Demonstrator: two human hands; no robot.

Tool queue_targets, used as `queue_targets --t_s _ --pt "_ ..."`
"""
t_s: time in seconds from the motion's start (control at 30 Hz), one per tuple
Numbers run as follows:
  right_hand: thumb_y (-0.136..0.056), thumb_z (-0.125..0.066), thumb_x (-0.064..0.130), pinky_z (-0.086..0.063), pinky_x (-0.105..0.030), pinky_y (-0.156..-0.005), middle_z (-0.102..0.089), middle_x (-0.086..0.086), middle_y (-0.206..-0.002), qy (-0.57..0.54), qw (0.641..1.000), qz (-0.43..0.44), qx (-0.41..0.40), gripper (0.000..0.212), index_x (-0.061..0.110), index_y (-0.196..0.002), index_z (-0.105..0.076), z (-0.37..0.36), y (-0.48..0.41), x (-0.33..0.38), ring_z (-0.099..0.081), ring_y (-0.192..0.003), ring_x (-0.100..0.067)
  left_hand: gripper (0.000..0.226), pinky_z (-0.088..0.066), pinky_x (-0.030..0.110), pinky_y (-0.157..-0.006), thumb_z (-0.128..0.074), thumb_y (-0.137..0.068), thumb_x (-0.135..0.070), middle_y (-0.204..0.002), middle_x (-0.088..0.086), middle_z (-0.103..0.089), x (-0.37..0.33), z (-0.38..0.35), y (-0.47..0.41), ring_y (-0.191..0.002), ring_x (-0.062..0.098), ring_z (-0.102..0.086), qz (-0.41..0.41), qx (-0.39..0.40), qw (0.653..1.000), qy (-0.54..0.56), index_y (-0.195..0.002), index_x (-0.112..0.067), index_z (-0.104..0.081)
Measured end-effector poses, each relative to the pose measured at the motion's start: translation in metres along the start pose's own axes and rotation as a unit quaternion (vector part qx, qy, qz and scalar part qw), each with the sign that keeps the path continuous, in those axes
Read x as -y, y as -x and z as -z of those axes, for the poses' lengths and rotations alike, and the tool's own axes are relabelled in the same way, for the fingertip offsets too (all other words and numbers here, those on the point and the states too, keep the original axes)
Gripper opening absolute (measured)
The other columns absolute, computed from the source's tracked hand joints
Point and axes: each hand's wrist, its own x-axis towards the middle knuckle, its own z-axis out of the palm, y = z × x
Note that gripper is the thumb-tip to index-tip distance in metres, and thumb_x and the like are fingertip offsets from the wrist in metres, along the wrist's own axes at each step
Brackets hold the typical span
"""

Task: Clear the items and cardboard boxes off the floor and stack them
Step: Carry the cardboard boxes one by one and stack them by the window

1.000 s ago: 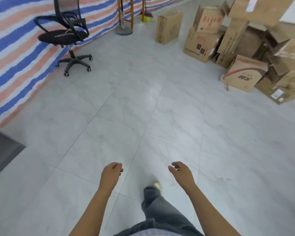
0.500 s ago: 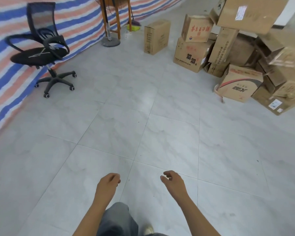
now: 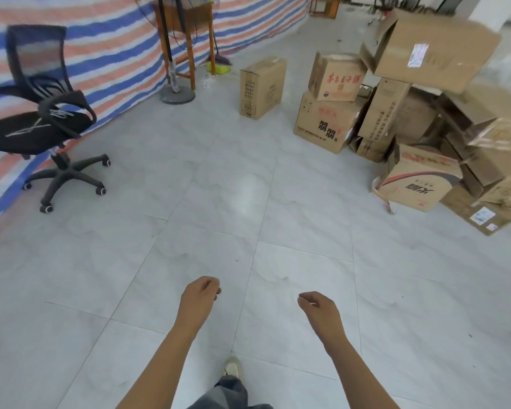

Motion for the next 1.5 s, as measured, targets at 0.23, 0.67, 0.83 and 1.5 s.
queue_targets --t_s 0.23,0.67,0.83,1.5 --pt "-0.091 -0.054 0.019 -0.038 -0.02 -0.072 -0.061 0.004 -0.1 -0.029 0.999 -0.013 -0.008 0.009 0.02 -0.089 -0.062 -0.025 -0.065 0.062 -0.055 -0.085 -0.009 0.015 -0.042 0.018 -0.067 -0.048 -0.095 -0.017 -0.086 0.002 -0.064 -0.044 0.008 -0.092 -0.081 0.018 -0.06 0.009 0.044 0.999 -0.021 -0.086 -0.016 -0.061" --pt "-0.089 -0.057 0.021 -0.041 -0.025 -0.085 -0.063 0.0 -0.104 -0.053 0.998 0.0 0.018 0.006 0.018 -0.091 -0.062 -0.047 -0.293 0.188 -0.056 -0.103 -0.016 0.015 -0.04 0.028 -0.075 -0.047 -0.095 -0.018 -0.094 0.009 -0.066 -0.142 0.01 -0.293 -0.085 0.021 -0.061 0.026 -0.002 0.999 -0.033 -0.091 -0.012 -0.061" --pt "-0.088 -0.059 0.023 -0.04 -0.024 -0.085 -0.063 -0.002 -0.109 -0.067 0.996 0.045 0.047 0.011 0.017 -0.095 -0.064 -0.058 -0.396 0.275 -0.056 -0.106 -0.016 0.014 -0.04 0.029 -0.077 -0.049 -0.095 -0.017 -0.091 0.006 -0.066 -0.21 0.027 -0.377 -0.083 0.02 -0.061 0.0 -0.074 0.997 0.005 -0.091 -0.013 -0.062" --pt "-0.089 -0.058 0.027 -0.039 -0.022 -0.088 -0.062 -0.002 -0.114 0.042 0.998 0.002 0.053 0.015 0.018 -0.099 -0.063 -0.135 -0.649 0.45 -0.055 -0.106 -0.014 0.015 -0.041 0.026 -0.073 -0.048 -0.096 -0.016 -0.087 0.004 -0.064 -0.347 0.065 -0.7 -0.085 0.019 -0.058 0.017 -0.033 0.999 0.038 -0.089 -0.013 -0.06"
